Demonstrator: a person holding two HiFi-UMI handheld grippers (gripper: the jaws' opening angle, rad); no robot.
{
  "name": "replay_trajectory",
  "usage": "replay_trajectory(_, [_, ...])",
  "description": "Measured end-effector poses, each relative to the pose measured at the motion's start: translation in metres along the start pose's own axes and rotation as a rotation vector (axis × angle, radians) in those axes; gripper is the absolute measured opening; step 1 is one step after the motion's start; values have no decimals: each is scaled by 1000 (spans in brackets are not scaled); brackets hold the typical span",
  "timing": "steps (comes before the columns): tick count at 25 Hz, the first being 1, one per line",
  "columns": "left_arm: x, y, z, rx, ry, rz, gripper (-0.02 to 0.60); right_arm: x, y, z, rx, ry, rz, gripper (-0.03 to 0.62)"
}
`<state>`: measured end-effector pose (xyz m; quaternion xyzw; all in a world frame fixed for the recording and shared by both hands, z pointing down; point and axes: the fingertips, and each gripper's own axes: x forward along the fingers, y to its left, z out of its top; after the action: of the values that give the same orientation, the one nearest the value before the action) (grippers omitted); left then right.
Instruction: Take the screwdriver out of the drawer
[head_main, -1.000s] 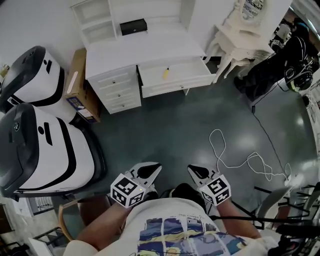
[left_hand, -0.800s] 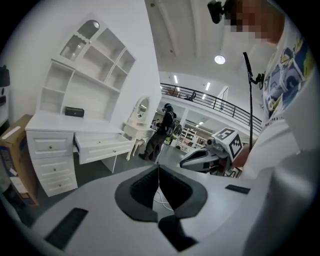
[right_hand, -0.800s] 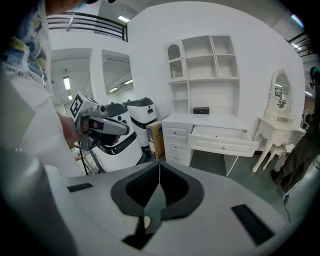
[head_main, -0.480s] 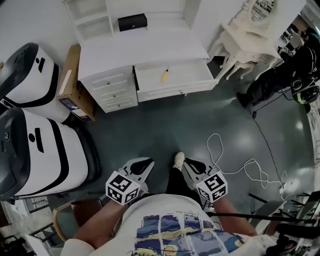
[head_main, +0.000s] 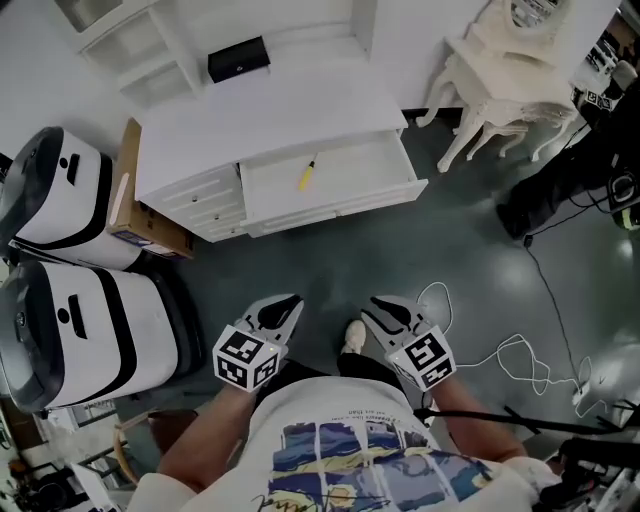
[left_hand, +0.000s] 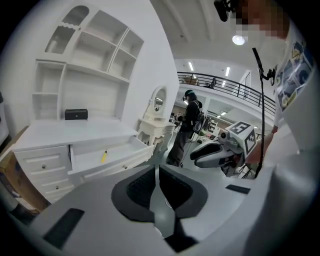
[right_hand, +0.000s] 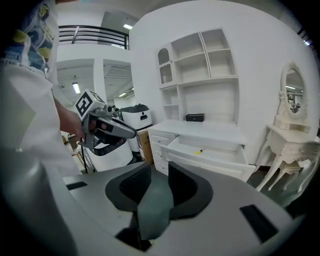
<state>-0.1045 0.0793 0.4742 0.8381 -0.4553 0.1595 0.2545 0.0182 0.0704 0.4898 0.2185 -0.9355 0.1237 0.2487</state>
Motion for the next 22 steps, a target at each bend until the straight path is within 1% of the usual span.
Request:
replay_trajectory(3, [30, 10, 17, -12, 6, 26, 15, -2, -31, -5, 11, 15, 10, 123])
replay_trajectory(6, [56, 23, 26, -22, 27, 41, 19, -4, -49, -10, 46, 19, 14, 112])
replay_trajectory(9, [83, 48, 36, -20, 56, 58, 56, 3, -66, -8, 94, 18, 19, 107])
replay_trajectory(12, [109, 83, 43, -18, 89, 72, 74, 11, -82, 2, 104, 16, 5, 99])
replay_trajectory(16, [149, 140, 50, -39, 131, 78, 74, 20, -113, 15, 115, 23, -68, 95])
replay_trajectory(22, [207, 218, 46, -54, 234, 83, 83, 32, -155, 27, 207, 41, -203, 91])
